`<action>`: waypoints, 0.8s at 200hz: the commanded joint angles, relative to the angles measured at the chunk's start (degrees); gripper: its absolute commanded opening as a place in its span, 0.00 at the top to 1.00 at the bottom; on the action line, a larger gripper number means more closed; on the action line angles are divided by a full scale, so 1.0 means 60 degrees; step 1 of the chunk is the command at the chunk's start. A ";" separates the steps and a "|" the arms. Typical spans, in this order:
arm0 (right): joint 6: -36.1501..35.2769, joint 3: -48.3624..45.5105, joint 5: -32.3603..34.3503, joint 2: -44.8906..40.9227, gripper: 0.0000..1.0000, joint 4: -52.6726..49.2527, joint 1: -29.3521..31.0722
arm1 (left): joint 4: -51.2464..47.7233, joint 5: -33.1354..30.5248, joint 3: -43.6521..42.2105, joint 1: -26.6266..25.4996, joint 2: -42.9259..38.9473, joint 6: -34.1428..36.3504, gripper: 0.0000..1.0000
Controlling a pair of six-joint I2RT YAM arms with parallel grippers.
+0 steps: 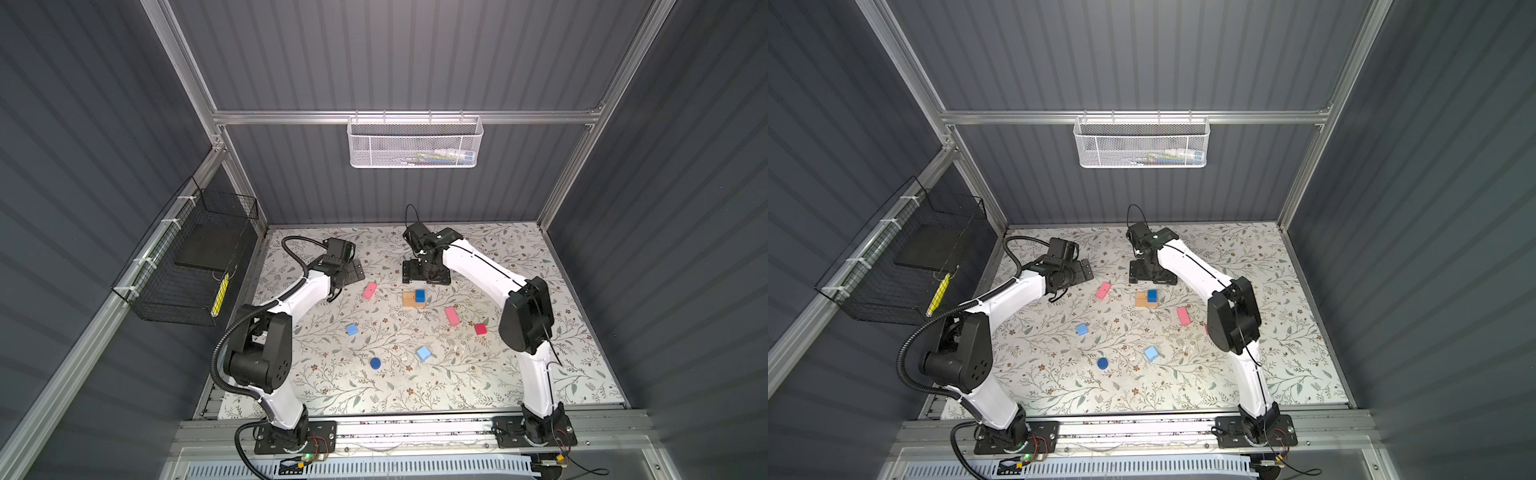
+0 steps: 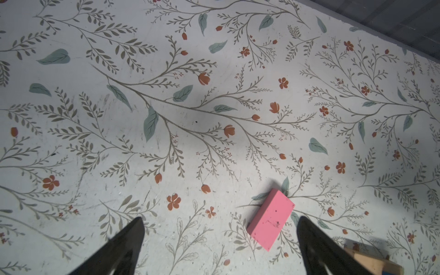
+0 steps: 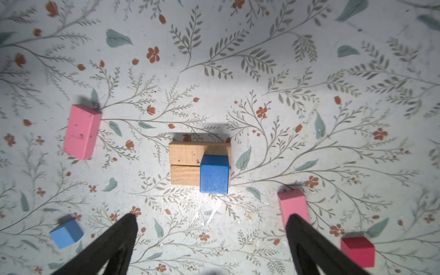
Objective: Build the wood block tower
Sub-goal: 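Raise the right gripper away from the stack and draw it back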
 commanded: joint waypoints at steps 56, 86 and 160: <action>0.0014 -0.2870 0.0918 -0.3095 0.01 0.3086 -0.0368 | -0.0146 0.0242 -0.0121 0.0088 -0.0427 -0.0117 0.00; 0.0479 -0.3303 0.2199 -0.3829 0.01 0.3497 -0.0547 | -0.0173 0.0429 -0.0091 0.0066 -0.0473 -0.0188 0.00; 0.1141 -0.5329 0.3490 -0.6123 0.01 0.5509 -0.0722 | -0.0034 0.0819 -0.0178 0.0073 -0.0571 -0.0353 0.01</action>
